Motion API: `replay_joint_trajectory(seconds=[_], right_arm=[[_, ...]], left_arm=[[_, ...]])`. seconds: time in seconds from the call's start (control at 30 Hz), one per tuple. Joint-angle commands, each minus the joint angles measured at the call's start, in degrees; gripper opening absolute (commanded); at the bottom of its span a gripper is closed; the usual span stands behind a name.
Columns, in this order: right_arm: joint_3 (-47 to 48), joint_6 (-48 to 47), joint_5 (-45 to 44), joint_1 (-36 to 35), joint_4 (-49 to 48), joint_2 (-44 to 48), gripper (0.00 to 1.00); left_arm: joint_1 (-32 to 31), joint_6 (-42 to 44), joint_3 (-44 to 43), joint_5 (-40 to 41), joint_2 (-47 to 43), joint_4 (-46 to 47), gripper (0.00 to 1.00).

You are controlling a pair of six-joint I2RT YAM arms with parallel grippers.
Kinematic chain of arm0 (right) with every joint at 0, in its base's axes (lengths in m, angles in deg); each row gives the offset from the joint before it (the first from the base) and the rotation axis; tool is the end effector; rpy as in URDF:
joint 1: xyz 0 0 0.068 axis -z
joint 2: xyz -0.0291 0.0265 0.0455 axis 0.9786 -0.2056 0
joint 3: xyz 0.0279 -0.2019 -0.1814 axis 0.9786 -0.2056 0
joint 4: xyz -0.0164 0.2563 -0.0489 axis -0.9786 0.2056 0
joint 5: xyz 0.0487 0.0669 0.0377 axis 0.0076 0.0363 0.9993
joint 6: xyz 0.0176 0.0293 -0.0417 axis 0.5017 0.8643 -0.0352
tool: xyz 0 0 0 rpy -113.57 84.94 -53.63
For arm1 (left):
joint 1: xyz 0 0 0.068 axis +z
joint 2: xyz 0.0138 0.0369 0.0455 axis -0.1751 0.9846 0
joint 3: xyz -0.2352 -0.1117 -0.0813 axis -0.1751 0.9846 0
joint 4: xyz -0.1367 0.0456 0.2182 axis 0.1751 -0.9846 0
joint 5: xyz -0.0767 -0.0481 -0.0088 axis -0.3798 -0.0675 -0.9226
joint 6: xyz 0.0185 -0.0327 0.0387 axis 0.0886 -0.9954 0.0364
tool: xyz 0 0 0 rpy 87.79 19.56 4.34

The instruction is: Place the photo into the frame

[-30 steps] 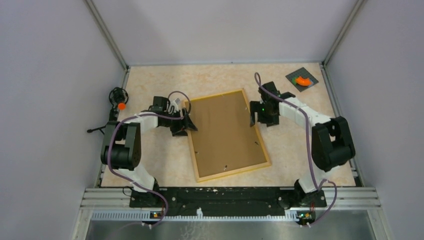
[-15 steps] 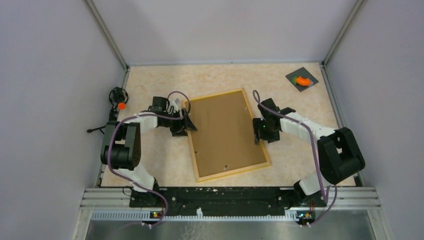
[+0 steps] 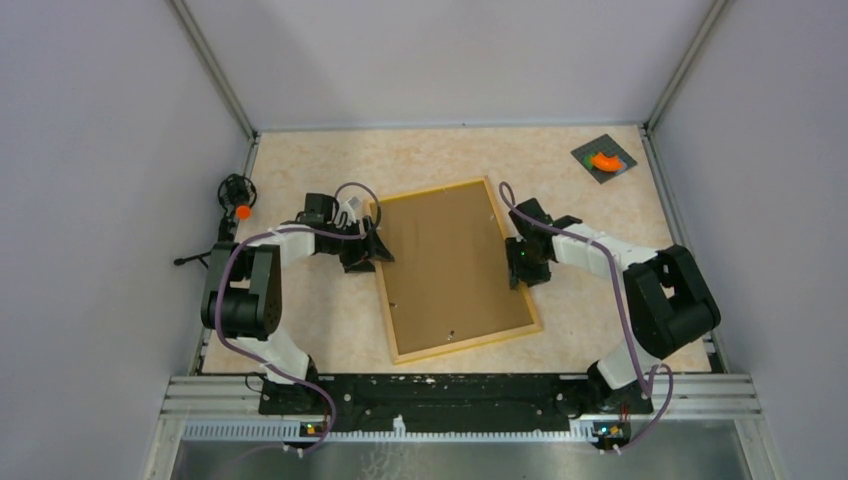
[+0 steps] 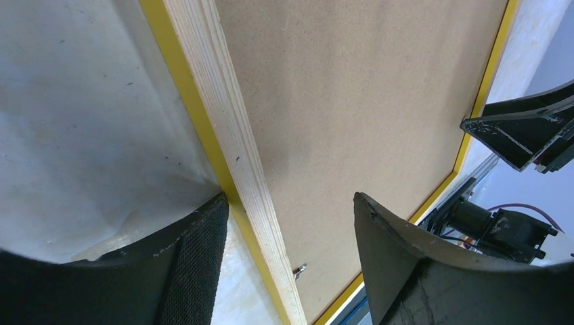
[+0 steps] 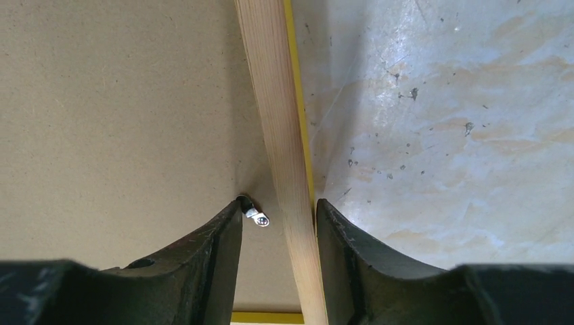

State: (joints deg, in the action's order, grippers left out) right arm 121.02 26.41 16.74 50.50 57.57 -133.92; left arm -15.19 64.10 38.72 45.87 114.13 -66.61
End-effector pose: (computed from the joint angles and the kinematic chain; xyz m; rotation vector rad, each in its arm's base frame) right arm 0.2534 0.1315 0.1700 -0.1235 2.8488 0.1503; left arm 0.3051 -0.0496 0.1495 -0.1807 2.6457 -1.0591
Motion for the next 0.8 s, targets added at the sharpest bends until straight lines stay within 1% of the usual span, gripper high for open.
replay_joint_trajectory(seconds=[0.0,0.07,0.1,0.37,0.53,0.57,0.6,0.63,0.67,0.7,0.77], right_arm=[[0.63,0.95,-1.94,-0.84,-1.04,-1.7,0.38],[0.66,2.17,-2.24,-0.84,-1.1,-2.32,0.26],[0.55,2.96,-2.52,-0.84,-1.12,-2.47,0.21],[-0.28,7.36,-1.64,-0.77,-3.33,-0.91,0.0],[0.52,7.89,1.22,0.03,-6.01,-0.41,0.0],[1.02,7.78,1.27,0.2,-6.27,-0.56,0.08],[1.5,7.54,1.21,0.29,-6.66,-0.68,0.23],[1.9,7.37,1.17,0.47,-6.98,-1.01,0.35],[2.66,6.98,1.23,0.6,-7.32,-1.55,0.44],[3.37,6.41,1.26,0.65,-7.76,-2.12,0.51],[5.16,5.28,1.98,0.72,-8.52,-4.47,0.6]], left_arm=[[0.01,-0.38,0.38,-2.15,0.64,1.78,0.72],[0.01,-0.29,0.39,-2.0,0.46,1.78,0.72],[0.01,-0.25,0.36,-1.93,0.32,1.77,0.72],[0.01,-0.24,0.41,-2.23,0.16,1.78,0.72],[0.01,-0.33,0.72,-2.3,-0.27,1.82,0.72],[-0.04,-0.35,0.86,-2.32,-0.43,1.8,0.72],[0.0,-0.33,0.97,-2.37,-0.52,1.85,0.72],[0.01,-0.38,1.18,-2.47,-0.75,1.9,0.73],[0.01,-0.52,1.4,-2.68,-0.9,1.99,0.75],[-0.11,-1.0,1.88,-2.9,-1.24,2.35,0.77],[-0.21,-3.0,3.52,-4.04,-2.31,4.16,0.79]])
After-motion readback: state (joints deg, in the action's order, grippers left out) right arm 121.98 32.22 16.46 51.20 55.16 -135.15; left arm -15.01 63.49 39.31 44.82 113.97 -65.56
